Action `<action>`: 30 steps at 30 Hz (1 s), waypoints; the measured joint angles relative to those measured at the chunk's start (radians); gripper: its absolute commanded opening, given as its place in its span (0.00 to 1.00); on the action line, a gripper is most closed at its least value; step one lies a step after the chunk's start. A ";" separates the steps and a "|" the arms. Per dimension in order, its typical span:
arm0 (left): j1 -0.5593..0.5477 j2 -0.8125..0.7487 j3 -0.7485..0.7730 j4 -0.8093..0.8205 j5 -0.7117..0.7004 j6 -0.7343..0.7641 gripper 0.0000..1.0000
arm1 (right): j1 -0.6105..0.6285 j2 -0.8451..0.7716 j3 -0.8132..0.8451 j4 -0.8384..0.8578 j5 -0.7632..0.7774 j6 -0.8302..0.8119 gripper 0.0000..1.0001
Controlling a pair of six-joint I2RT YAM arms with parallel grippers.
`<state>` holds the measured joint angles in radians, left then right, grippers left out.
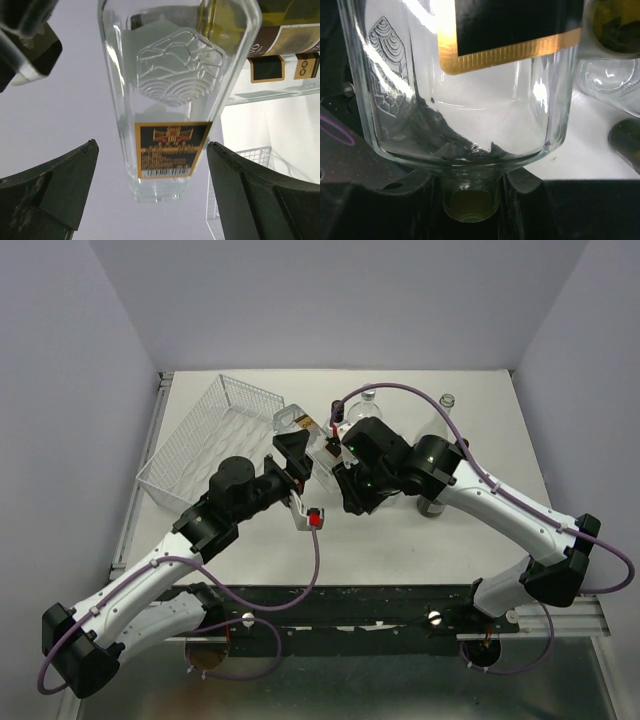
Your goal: Put the wine bottle on the wine rack
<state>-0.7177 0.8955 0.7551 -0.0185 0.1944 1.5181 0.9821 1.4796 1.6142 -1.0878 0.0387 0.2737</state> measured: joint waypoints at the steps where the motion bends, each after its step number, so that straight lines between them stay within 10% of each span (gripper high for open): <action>1: 0.000 -0.010 0.002 -0.015 0.005 -0.004 0.99 | 0.000 0.001 0.000 -0.002 0.011 0.005 0.00; 12: -0.005 -0.211 -0.012 -0.077 -0.043 -0.157 0.99 | -0.006 0.045 0.062 -0.008 0.048 0.013 0.01; 30: -0.005 -0.285 0.297 -0.172 -0.520 -0.998 0.99 | 0.082 0.139 -0.164 0.167 -0.142 -0.050 0.01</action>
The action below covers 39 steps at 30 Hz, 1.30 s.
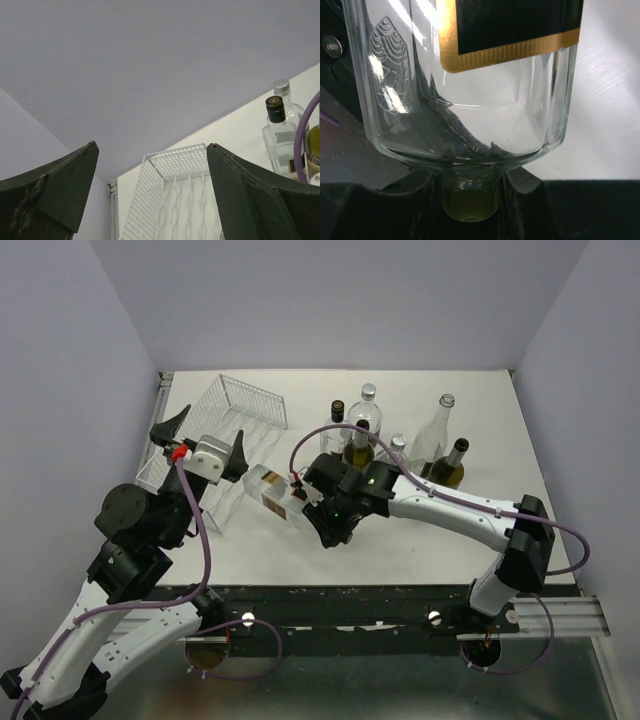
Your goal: Put the wine bottle on the wine rack
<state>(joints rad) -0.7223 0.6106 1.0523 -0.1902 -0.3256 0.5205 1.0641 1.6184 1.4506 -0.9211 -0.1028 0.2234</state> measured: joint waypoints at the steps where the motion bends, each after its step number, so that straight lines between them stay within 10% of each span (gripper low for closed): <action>1: 0.000 -0.007 0.004 -0.002 -0.008 -0.017 0.99 | 0.014 0.019 -0.005 0.006 -0.003 -0.005 0.01; 39: 0.000 -0.042 0.076 -0.111 -0.058 -0.157 0.99 | 0.119 0.537 0.224 0.388 -0.003 -0.084 0.01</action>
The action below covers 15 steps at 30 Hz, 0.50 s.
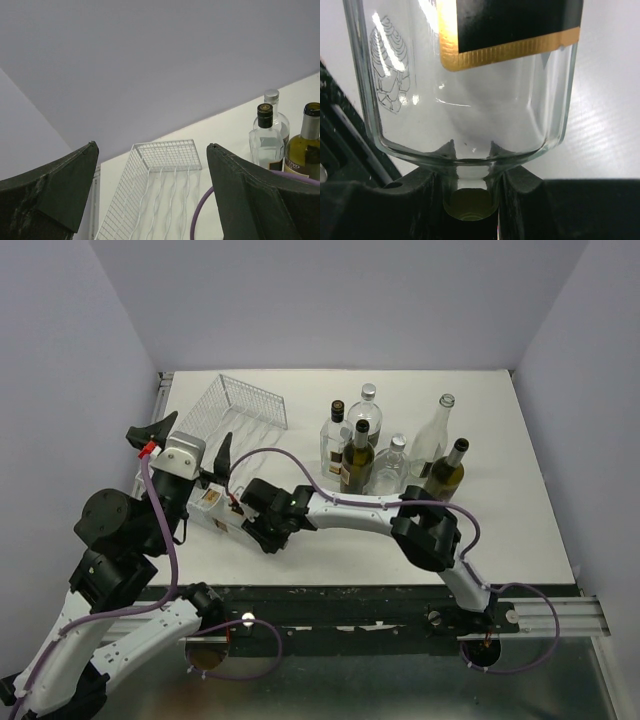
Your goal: Put the wine bottle on the wine rack
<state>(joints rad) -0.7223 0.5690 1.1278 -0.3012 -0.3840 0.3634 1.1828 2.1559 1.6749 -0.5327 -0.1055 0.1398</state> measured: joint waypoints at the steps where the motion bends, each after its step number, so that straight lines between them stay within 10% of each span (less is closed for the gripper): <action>1: 0.000 0.006 0.005 -0.005 -0.001 -0.010 0.99 | 0.000 0.021 0.022 0.008 0.003 -0.004 0.01; 15: 0.000 0.008 0.008 0.012 -0.001 -0.082 0.99 | 0.000 0.227 0.313 0.008 0.017 -0.002 0.01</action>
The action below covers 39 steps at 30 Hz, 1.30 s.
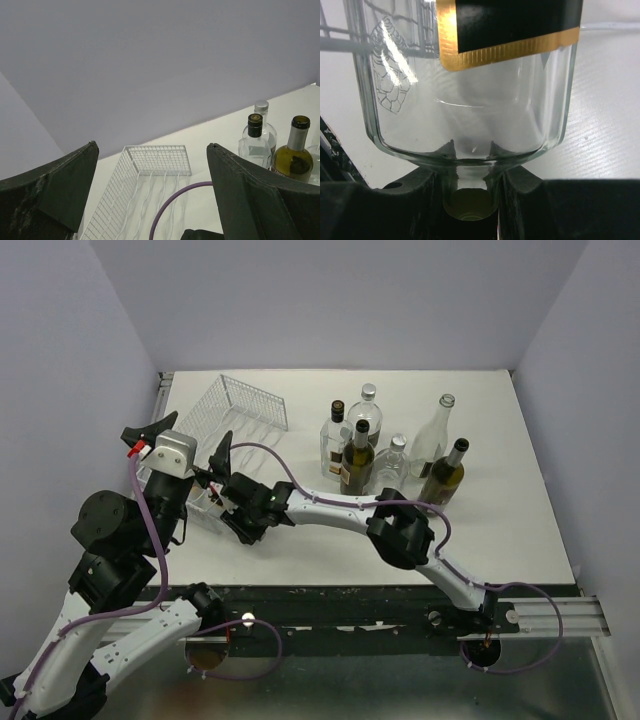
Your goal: Put the wine bottle on the wine rack
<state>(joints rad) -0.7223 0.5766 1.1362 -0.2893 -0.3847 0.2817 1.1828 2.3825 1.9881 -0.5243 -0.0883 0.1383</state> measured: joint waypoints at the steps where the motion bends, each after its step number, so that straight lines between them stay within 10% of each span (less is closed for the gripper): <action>1: 0.000 0.000 0.000 0.002 0.000 -0.001 0.99 | 0.000 0.011 0.012 0.000 0.000 0.002 0.01; 16: 0.000 -0.013 -0.035 0.011 0.001 -0.003 0.99 | 0.000 0.143 0.247 -0.107 0.000 0.035 0.01; 39: 0.000 -0.038 -0.067 0.018 0.000 0.003 0.99 | 0.000 0.173 0.326 -0.125 -0.021 0.043 0.56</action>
<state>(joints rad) -0.7223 0.5388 1.0691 -0.2718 -0.3847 0.2844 1.1828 2.5557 2.3138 -0.6491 -0.1097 0.1814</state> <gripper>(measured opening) 0.992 0.545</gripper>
